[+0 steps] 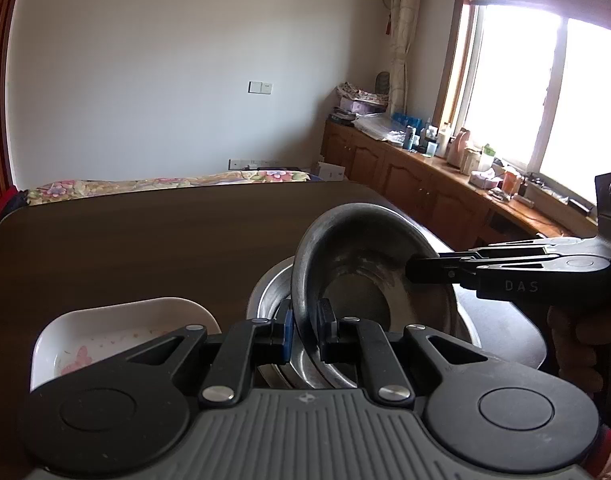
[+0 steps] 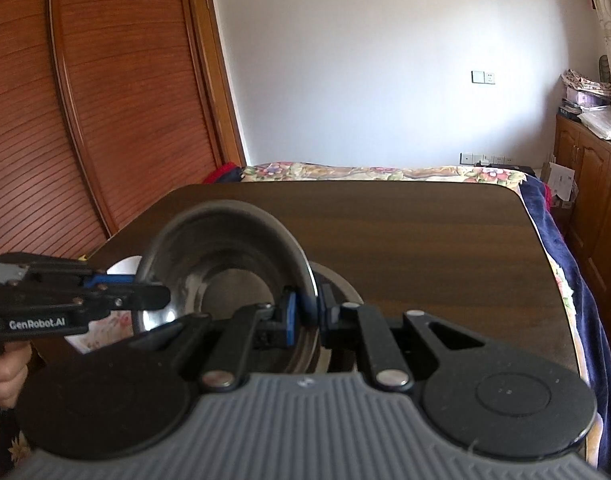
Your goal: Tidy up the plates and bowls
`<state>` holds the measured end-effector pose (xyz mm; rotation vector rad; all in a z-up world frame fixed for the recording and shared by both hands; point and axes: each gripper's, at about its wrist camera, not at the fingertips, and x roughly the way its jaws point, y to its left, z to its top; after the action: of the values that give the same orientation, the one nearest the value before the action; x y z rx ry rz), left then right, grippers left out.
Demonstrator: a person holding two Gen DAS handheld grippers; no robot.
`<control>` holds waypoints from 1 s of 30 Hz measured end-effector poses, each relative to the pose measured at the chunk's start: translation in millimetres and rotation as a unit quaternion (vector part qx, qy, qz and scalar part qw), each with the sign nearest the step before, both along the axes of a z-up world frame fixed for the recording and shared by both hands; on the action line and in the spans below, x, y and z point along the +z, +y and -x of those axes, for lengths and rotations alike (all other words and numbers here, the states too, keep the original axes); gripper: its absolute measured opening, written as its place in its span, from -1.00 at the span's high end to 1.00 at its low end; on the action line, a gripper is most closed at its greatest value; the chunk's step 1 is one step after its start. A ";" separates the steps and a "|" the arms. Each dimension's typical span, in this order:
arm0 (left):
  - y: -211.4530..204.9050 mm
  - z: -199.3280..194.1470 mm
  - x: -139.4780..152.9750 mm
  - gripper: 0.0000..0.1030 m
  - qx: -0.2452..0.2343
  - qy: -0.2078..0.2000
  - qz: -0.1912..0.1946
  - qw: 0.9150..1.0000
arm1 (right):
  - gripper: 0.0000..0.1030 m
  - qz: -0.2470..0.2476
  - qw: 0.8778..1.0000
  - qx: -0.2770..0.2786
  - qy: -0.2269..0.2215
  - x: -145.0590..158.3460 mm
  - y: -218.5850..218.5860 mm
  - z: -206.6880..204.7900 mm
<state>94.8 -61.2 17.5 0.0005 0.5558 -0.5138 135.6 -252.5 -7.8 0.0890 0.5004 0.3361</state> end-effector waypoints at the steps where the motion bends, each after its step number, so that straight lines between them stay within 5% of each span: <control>1: -0.8 -0.2 -1.2 0.23 0.001 -0.001 -0.003 1.000 | 0.75 0.000 1.000 0.000 0.001 -0.3 0.6 -0.1; 14: -0.6 -2.6 -14.5 0.23 0.014 0.002 -0.002 1.000 | 0.75 -0.003 1.000 -0.002 0.005 -9.6 3.8 -5.4; 30: 8.2 21.7 -19.3 0.15 0.035 -0.042 0.004 0.998 | 0.72 0.007 0.997 -0.023 -0.070 -15.2 3.9 18.6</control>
<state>73.1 -53.1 -1.7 -0.0044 0.4700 -0.4449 117.0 -248.5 -23.0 0.0623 0.3606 0.2920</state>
